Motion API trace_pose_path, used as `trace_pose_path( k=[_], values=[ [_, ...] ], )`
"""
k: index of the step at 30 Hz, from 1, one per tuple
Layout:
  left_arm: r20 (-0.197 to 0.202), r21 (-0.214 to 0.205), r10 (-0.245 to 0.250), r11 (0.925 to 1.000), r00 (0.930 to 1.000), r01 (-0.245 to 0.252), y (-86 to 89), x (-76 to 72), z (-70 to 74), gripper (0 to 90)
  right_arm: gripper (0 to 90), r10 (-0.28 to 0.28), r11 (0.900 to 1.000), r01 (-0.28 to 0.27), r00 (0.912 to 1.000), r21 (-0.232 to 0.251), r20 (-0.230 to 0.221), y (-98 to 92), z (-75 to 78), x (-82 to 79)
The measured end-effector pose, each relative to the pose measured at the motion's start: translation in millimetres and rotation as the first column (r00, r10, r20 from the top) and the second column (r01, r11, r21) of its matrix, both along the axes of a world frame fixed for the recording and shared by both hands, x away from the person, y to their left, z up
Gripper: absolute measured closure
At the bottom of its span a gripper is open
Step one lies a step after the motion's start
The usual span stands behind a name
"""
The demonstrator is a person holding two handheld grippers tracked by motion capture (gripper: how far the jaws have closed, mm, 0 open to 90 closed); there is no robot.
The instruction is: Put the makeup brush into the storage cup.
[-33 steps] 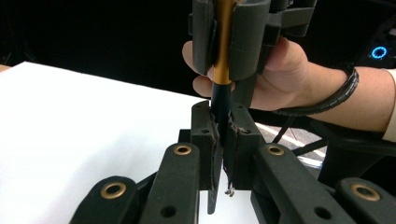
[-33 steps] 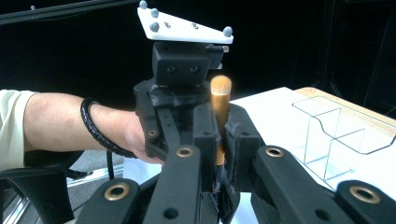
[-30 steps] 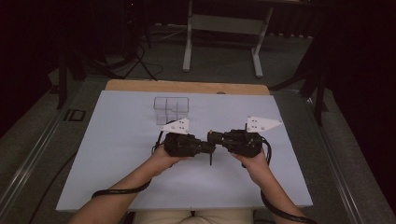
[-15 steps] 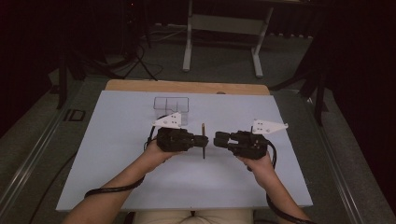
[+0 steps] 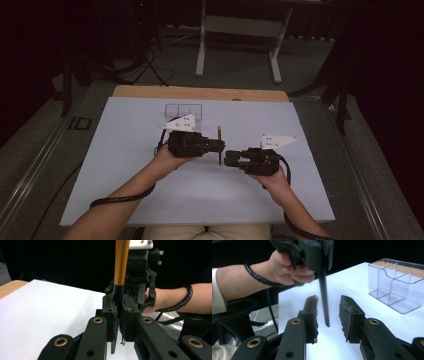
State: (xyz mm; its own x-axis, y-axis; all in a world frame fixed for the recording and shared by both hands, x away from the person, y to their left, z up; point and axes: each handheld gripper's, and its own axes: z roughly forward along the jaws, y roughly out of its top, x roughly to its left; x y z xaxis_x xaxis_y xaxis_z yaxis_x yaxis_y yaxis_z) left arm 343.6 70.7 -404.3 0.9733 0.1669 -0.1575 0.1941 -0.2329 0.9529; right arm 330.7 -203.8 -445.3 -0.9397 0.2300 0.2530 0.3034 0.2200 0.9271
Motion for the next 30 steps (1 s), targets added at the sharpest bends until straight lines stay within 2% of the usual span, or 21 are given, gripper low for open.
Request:
trace_pose_path(
  k=[3,13,18,26,30],
  values=[
    [0.004,-0.007,-0.003,1.0000,1.0000,0.003,-2.3,0.3,2.1,84.6,67.7,0.013,0.9997,-0.013,0.9999,-0.020,-0.001,5.0,-2.3,-1.3],
    [0.000,-0.014,-0.004,0.9999,1.0000,0.004,-7.4,0.9,0.9,84.6,73.8,0.014,0.9997,-0.014,0.9999,-0.018,-0.006,6.5,-3.0,-0.5],
    [-0.005,-0.019,-0.012,0.9998,0.9999,0.012,-9.4,1.0,0.0,84.5,82.2,0.013,0.9996,-0.013,0.9999,-0.025,-0.010,6.5,-4.0,0.3],
    [-0.013,-0.021,-0.013,0.9997,0.9998,0.012,-10.6,1.0,-1.9,84.0,85.5,0.030,0.9973,-0.028,0.9992,-0.068,0.028,8.8,-1.5,-1.4],
    [-0.018,-0.027,-0.022,0.9994,0.9996,0.021,-10.4,1.3,-0.6,83.6,85.8,0.036,0.9971,-0.034,0.9988,-0.068,0.034,9.4,0.5,-2.7]
  ],
)
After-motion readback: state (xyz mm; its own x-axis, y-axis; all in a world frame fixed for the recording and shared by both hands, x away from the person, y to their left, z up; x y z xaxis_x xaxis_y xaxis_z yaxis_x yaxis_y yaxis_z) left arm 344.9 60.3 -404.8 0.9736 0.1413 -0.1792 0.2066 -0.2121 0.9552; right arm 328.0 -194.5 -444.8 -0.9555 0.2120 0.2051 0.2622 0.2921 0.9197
